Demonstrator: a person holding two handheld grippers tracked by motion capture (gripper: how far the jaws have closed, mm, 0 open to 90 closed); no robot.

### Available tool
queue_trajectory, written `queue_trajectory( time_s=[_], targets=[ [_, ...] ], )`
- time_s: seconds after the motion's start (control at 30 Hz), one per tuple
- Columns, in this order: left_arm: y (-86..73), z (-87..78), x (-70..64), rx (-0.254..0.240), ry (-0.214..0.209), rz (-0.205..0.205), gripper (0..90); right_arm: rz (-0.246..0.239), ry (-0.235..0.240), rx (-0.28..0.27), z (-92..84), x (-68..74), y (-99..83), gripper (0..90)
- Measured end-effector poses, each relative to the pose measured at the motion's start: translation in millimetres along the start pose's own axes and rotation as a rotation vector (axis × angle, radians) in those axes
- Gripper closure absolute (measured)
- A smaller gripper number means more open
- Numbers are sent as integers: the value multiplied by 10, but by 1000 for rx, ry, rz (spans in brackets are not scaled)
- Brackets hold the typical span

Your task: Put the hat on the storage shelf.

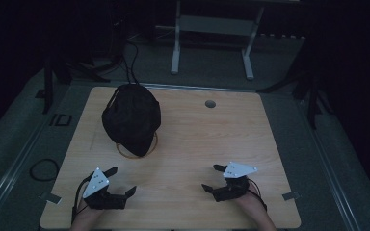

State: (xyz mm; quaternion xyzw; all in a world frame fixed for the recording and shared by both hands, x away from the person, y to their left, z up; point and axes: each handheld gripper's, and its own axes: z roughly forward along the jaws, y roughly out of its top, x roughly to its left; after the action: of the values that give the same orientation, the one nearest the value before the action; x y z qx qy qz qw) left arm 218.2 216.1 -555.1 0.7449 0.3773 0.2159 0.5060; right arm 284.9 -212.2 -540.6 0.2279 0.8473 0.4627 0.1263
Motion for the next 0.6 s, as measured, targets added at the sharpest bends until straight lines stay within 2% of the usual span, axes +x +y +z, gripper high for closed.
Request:
queue_trajectory(
  time_s=[0.6],
  targets=[
    [-5,-9,-5,-3,6,10,22,41,-70,-11,-335,-125,-275,147]
  ],
)
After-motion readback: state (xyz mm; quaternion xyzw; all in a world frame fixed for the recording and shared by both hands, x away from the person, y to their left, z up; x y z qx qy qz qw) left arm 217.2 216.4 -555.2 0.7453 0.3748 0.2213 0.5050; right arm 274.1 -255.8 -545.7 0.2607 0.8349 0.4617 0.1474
